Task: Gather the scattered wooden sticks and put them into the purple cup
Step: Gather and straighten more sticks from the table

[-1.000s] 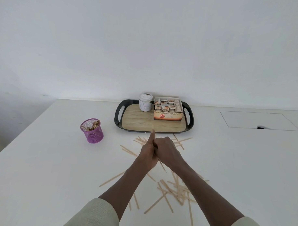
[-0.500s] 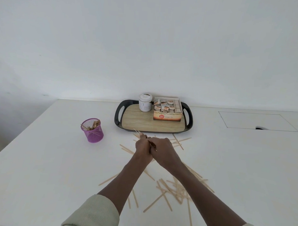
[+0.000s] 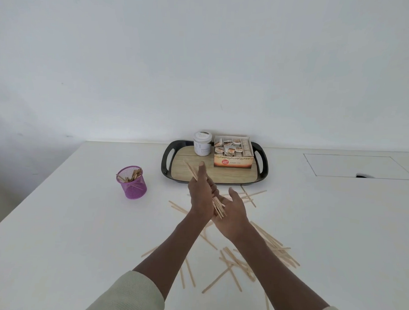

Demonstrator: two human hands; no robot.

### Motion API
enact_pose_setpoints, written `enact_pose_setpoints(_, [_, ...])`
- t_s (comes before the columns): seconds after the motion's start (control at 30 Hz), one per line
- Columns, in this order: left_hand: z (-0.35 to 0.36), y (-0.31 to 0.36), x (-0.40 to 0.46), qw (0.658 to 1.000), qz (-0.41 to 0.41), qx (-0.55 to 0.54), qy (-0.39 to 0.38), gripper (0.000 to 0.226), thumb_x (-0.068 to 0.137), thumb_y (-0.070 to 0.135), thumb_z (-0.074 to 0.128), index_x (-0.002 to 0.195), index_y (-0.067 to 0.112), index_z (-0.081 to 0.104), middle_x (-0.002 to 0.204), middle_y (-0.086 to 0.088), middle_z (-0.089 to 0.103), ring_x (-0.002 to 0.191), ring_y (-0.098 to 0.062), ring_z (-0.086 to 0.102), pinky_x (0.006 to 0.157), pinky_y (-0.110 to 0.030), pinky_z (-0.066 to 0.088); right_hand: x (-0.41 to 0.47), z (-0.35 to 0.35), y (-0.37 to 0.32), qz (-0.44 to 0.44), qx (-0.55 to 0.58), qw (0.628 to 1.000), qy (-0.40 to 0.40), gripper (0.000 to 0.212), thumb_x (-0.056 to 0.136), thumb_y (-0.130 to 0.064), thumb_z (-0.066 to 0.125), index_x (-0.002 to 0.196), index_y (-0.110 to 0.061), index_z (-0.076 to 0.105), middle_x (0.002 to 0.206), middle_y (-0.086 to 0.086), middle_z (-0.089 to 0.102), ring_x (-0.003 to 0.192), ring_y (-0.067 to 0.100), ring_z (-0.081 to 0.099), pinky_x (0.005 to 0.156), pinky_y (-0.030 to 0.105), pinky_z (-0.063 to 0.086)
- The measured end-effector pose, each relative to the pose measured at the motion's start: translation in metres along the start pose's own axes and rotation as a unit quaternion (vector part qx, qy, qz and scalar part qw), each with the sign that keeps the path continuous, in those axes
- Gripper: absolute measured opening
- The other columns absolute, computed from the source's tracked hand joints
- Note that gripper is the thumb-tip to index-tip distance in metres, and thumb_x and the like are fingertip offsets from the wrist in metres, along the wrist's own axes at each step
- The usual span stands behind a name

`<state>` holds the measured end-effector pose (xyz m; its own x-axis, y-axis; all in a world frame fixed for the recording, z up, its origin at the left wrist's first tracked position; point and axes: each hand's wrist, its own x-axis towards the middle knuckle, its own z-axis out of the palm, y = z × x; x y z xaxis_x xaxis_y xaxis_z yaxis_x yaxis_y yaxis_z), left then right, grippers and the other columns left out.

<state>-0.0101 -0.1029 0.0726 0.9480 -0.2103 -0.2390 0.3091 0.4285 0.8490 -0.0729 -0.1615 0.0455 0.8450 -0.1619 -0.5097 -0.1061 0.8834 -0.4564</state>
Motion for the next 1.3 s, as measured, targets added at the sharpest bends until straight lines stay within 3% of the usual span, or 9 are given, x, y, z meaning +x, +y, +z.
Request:
enact_pose_setpoints(0.2, [0.007,-0.003,-0.017,0.992,0.062,0.091,-0.059,0.039,0.072,0.054,0.080,0.056,0.027,0.058,0.050,0.001,0.045,0.048,-0.012,0.045,0.060,-0.032,0.048,0.001,0.016,-0.008,0.004,0.078,0.992,-0.097,0.067,0.099,-0.056,0.036,0.092,-0.004,0.079,0.108,0.012,0.073,0.104,0.029,0.072,0.093,0.040,0.055])
enact_pose_setpoints(0.37, [0.010,0.003,-0.022,0.986,0.104,0.127,-0.037,0.058,0.090,0.057,0.061,0.047,0.025,0.039,0.047,0.005,0.038,0.047,-0.009,0.037,0.051,-0.024,0.040,0.003,0.016,-0.007,0.000,0.079,0.990,-0.120,0.066,0.099,-0.058,0.034,0.118,-0.007,0.072,0.122,0.014,0.070,0.111,0.029,0.069,0.092,0.040,0.054])
enact_pose_setpoints(0.57, [0.014,0.006,-0.025,0.972,0.156,0.160,-0.078,0.041,0.087,0.036,0.073,0.055,0.020,0.053,0.053,-0.003,0.052,0.050,-0.012,0.049,0.054,-0.020,0.045,0.005,0.014,-0.001,-0.011,0.105,0.991,-0.087,0.063,0.096,-0.062,0.040,0.115,-0.010,0.070,0.113,0.012,0.073,0.106,0.029,0.071,0.089,0.040,0.056])
enact_pose_setpoints(0.67, [0.012,-0.002,-0.024,0.969,0.158,0.177,-0.073,0.029,0.083,0.032,0.076,0.058,0.022,0.063,0.056,0.002,0.061,0.056,-0.008,0.058,0.059,-0.017,0.050,0.002,0.022,-0.003,-0.026,0.076,0.993,-0.085,0.056,0.094,-0.060,0.047,0.107,-0.012,0.073,0.103,0.008,0.074,0.099,0.025,0.073,0.088,0.037,0.054])
enact_pose_setpoints(0.87, [0.008,-0.007,-0.018,0.973,0.126,0.192,-0.039,0.046,0.078,0.035,0.070,0.050,0.020,0.037,0.047,0.001,0.034,0.050,-0.015,0.034,0.055,-0.032,0.045,-0.005,0.033,-0.004,-0.046,-0.028,0.991,-0.124,0.041,0.095,-0.050,0.048,0.086,-0.012,0.060,0.082,0.003,0.055,0.082,0.015,0.059,0.077,0.029,0.049])
enact_pose_setpoints(1.03, [-0.008,-0.007,-0.013,0.964,0.141,0.220,-0.047,0.030,0.079,0.020,0.061,0.051,0.015,0.050,0.049,-0.004,0.045,0.051,-0.013,0.042,0.052,-0.030,0.041,-0.002,0.034,-0.016,-0.123,-0.146,0.981,-0.047,0.034,0.098,-0.035,0.055,0.094,-0.006,0.071,0.085,0.010,0.071,0.088,0.021,0.067,0.086,0.035,0.053])
enact_pose_setpoints(1.1, [-0.016,-0.005,-0.013,0.961,0.152,0.227,-0.045,0.024,0.081,0.014,0.060,0.058,0.007,0.059,0.053,-0.009,0.053,0.053,-0.013,0.048,0.052,-0.028,0.043,-0.002,0.038,-0.027,-0.199,-0.242,0.949,-0.026,0.034,0.099,-0.030,0.057,0.098,-0.001,0.074,0.089,0.013,0.074,0.086,0.021,0.068,0.078,0.030,0.054])
enact_pose_setpoints(1.17, [-0.024,-0.005,-0.011,0.954,0.167,0.250,-0.023,0.034,0.082,0.010,0.061,0.052,0.011,0.046,0.046,0.001,0.039,0.048,-0.009,0.035,0.046,-0.026,0.034,-0.004,0.046,-0.037,-0.266,-0.349,0.898,-0.037,0.033,0.098,-0.032,0.059,0.098,-0.002,0.074,0.091,0.010,0.075,0.083,0.017,0.068,0.078,0.029,0.054])
enact_pose_setpoints(1.3, [-0.039,-0.008,-0.003,0.935,0.188,0.300,-0.010,0.042,0.084,0.005,0.062,0.053,0.006,0.033,0.049,0.000,0.031,0.047,-0.011,0.025,0.043,-0.025,0.025,-0.008,0.059,-0.048,-0.326,-0.575,0.746,-0.078,0.026,0.087,-0.045,0.069,0.094,-0.021,0.076,0.089,-0.009,0.076,0.082,-0.001,0.069,0.074,0.014,0.053])
